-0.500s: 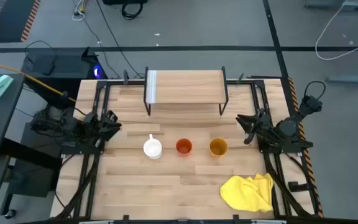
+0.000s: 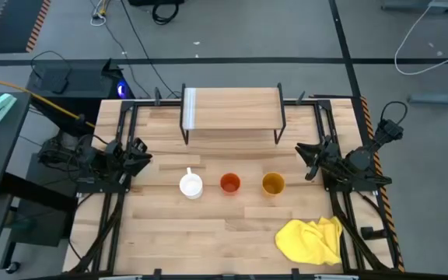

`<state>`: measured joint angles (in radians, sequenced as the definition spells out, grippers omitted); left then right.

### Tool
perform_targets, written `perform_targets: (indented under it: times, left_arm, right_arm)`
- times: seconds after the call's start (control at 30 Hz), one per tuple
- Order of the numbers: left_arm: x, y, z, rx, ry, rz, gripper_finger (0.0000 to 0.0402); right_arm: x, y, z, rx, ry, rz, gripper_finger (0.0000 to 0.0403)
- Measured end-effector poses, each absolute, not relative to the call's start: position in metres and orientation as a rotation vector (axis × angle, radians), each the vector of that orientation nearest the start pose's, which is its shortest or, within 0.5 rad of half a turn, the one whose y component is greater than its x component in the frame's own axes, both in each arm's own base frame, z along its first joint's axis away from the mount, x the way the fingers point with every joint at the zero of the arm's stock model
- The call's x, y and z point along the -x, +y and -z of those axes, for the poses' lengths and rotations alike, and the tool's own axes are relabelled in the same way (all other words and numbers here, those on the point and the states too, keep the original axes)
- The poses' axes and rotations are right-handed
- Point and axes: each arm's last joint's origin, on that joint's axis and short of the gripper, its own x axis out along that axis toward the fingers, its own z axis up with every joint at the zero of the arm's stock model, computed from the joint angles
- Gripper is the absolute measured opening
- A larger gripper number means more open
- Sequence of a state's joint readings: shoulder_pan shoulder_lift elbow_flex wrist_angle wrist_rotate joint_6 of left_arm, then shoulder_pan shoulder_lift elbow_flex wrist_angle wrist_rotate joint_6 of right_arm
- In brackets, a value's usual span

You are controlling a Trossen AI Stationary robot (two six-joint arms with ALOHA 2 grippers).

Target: Stack small to large cups/mugs on shelf

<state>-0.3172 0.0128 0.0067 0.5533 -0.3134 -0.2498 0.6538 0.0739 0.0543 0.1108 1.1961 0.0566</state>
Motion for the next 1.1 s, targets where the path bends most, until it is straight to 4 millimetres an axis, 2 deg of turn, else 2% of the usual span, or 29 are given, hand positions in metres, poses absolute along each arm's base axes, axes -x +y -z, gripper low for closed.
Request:
perform_targets:
  times: [1.1]
  left_arm:
    - [-0.0814, -0.0173, -0.2150, 0.414, -0.519, 0.069, 0.0087]
  right_arm:
    - [-0.0806, 0.0278, -0.1853, -0.129, -0.071, 0.540, 0.0086]
